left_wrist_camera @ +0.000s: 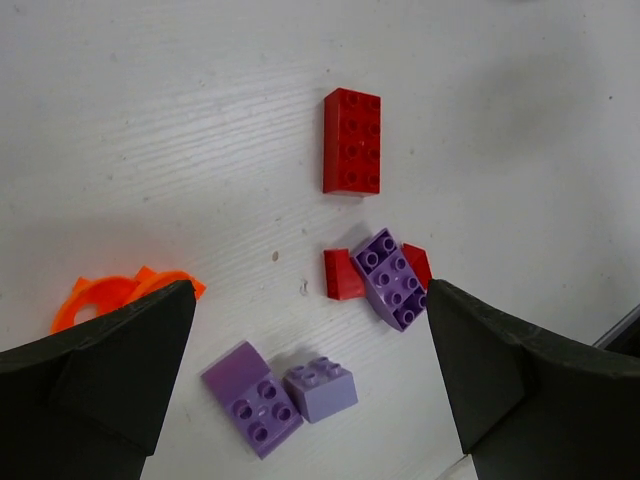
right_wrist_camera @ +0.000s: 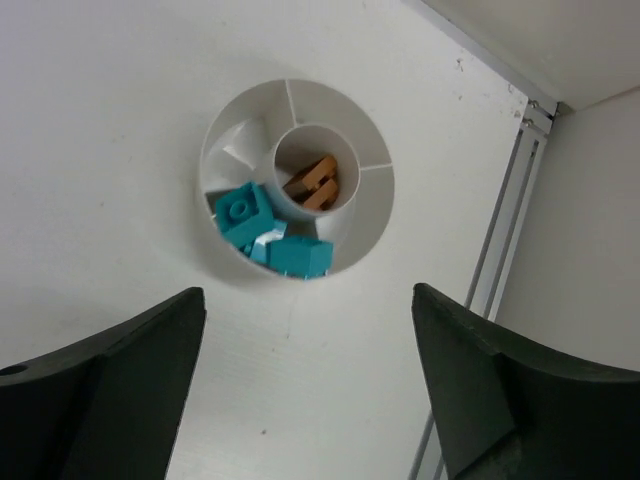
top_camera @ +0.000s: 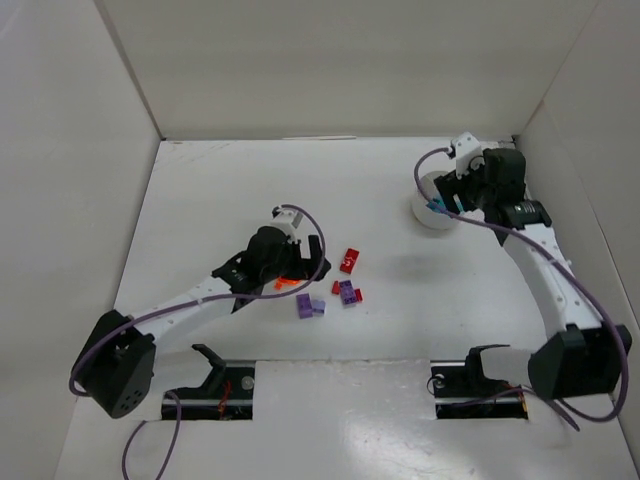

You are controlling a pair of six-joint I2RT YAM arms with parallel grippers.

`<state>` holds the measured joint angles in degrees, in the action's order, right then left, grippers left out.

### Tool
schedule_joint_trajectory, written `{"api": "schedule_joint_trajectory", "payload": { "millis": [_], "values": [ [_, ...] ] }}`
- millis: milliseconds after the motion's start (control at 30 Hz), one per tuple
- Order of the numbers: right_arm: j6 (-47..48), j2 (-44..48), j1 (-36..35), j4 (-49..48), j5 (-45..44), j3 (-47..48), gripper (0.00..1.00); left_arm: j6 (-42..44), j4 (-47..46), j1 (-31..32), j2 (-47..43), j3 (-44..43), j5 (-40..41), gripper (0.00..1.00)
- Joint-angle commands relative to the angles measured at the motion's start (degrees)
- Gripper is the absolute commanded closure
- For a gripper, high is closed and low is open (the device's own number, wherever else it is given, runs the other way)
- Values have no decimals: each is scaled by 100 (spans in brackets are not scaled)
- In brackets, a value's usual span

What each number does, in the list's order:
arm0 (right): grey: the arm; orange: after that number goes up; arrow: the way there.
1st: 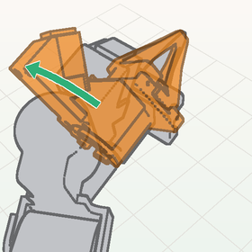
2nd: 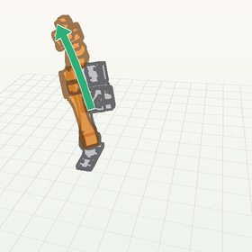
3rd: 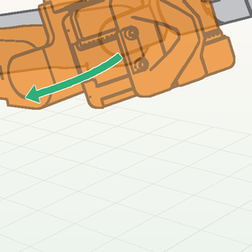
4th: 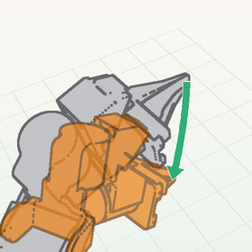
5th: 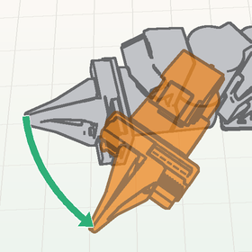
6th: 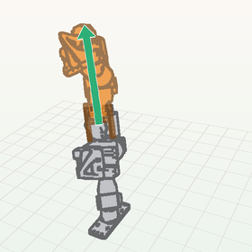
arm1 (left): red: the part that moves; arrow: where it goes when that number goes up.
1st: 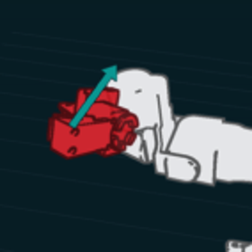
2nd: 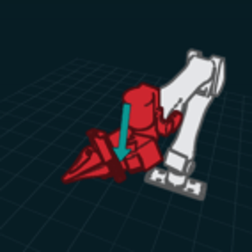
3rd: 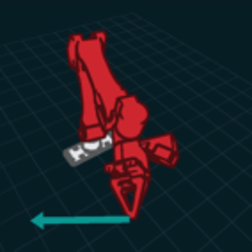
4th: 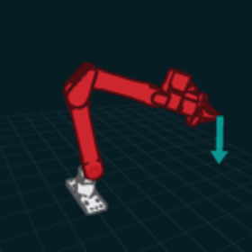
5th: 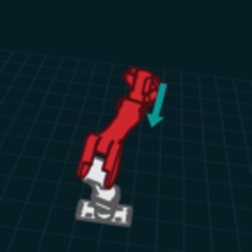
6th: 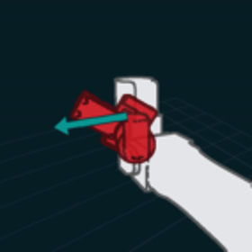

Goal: Sort the legos into containers by color

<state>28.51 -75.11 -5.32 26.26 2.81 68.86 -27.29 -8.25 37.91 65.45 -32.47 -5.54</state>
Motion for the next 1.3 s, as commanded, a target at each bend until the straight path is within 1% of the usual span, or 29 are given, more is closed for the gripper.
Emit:
{"api": "schedule_joint_trajectory", "payload": {
  "millis": [0,33,67,100,167,233,300,400,467,500,600,733,767,833,867,933,1033,1100,1167,1267],
  "values": [
    [-250,847,-48,-402,202,-715,10,513,-256,154,520,-496,-105,0],
    [-250,1032,13,-402,203,-847,2,575,-256,207,678,-715,-53,0],
    [-302,1364,14,-402,203,-1065,0,706,-256,347,984,-978,26,1],
    [-302,1507,101,-333,203,-1068,0,786,-256,436,987,-981,27,1],
    [-302,1762,162,-332,124,-1357,0,848,-256,646,1460,-1340,88,3],
    [-381,1973,242,-227,-16,-1507,0,918,-256,700,1933,-1595,140,6],
    [-382,2026,330,-43,-17,-1577,0,1058,-195,779,2225,-1964,203,7],
    [-382,2027,392,11,-17,-1700,0,1173,-194,832,2735,-2342,142,16],
    [-382,2027,444,-50,-17,-1787,0,1261,-133,832,3085,-2518,141,18],
    [-382,2027,444,-51,-17,-1788,0,1261,59,832,3210,-2719,219,21],
    [-382,1913,497,-51,44,-1841,0,1313,280,832,3570,-2940,491,24],
    [-382,1913,497,-51,106,-1788,0,1314,447,946,3756,-3090,685,33],
    [-382,1913,497,-51,106,-1788,0,1314,447,1007,3756,-3090,756,37],
    [-382,1913,497,-51,106,-1788,0,1314,499,1008,3887,-3090,870,42],
    [-382,1913,497,-51,106,-1788,0,1262,500,1008,3888,-3090,931,42],
    [-382,1913,497,-51,106,-1788,0,1261,579,1060,4045,-3143,932,49],
    [-382,1913,550,-51,106,-1788,0,1261,693,1131,4046,-3143,1010,57],
    [-329,1913,550,-51,106,-1788,0,1261,693,1279,4046,-3143,1090,73],
    [-329,1913,550,-51,184,-1788,0,1261,746,1280,4098,-3143,1090,83],
    [-329,1843,550,-51,509,-1788,0,1323,729,1280,3880,-3196,1143,89]
  ]
}}
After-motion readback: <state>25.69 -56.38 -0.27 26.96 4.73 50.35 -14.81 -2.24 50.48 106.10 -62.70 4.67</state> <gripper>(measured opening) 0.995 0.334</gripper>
